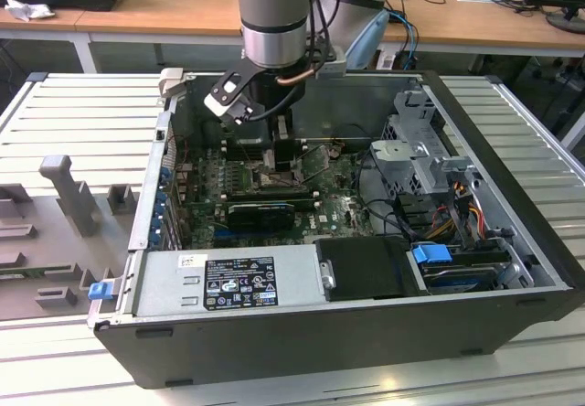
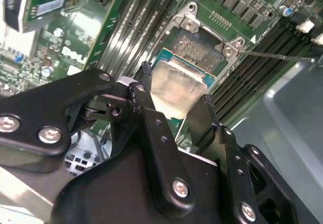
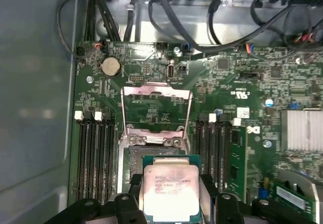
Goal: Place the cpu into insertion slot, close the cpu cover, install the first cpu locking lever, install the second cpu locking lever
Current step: 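Place the cpu into insertion slot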
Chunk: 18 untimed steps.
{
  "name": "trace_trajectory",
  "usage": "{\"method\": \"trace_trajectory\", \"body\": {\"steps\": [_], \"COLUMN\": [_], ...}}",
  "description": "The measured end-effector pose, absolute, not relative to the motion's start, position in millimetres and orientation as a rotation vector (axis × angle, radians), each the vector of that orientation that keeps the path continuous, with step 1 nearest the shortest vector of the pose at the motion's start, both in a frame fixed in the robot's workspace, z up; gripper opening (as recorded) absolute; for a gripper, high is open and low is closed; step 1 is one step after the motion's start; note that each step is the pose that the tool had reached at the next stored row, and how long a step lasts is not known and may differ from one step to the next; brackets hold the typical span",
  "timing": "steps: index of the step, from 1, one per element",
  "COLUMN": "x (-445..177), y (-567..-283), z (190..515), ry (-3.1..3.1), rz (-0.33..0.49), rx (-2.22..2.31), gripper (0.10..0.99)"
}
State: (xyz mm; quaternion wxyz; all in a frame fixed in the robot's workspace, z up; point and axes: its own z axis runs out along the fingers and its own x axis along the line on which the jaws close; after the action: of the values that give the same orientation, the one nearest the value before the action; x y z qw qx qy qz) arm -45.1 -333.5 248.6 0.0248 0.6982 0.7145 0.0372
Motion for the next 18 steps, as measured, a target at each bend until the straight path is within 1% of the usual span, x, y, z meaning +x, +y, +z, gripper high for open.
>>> {"method": "trace_trajectory", "body": {"steps": [12,18], "x": [-48.2,-49.9], "y": [-322.4,-320.5], "z": [217.5,208.4], "ry": [2.193,2.182], "rz": [0.114,0.113], "rx": [2.175,2.186], "gripper": [0.529,0.529]}}
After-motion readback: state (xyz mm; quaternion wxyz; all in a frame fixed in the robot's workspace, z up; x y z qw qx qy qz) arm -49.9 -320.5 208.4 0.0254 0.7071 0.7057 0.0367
